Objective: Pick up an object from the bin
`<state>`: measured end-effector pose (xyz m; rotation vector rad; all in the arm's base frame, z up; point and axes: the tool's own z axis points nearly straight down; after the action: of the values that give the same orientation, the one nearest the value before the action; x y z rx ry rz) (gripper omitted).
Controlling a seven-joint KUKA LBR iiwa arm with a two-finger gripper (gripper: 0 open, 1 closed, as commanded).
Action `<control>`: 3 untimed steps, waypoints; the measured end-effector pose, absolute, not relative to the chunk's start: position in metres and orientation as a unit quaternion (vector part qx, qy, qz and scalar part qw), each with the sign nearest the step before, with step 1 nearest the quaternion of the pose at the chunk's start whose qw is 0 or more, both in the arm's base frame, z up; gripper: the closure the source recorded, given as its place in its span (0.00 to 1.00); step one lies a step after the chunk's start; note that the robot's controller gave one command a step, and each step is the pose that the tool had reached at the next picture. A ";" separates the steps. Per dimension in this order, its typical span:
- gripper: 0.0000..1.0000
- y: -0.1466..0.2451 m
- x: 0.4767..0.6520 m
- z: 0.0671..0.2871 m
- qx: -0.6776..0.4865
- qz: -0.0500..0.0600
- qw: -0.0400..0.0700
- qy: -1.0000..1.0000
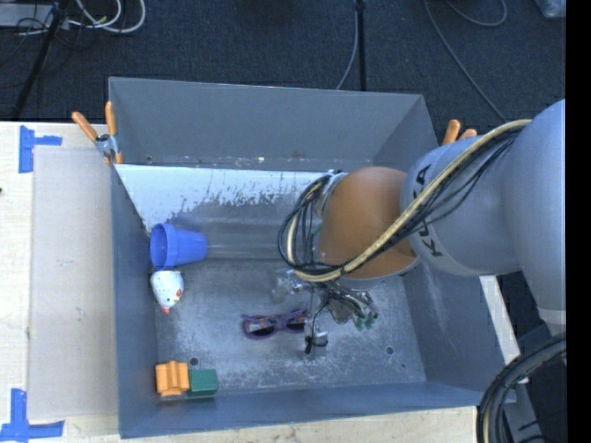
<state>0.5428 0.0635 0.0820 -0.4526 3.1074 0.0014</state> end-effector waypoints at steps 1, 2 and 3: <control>1.00 0.081 0.541 0.070 0.000 0.001 0.000 1.000; 1.00 0.081 0.541 0.070 0.000 0.001 0.000 1.000; 1.00 0.079 0.554 0.070 -0.018 0.001 0.000 1.000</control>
Offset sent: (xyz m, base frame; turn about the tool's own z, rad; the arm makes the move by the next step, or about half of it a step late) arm 0.0000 0.0000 0.0000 0.0000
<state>0.5535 0.0786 0.0699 -0.0578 3.1417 0.0031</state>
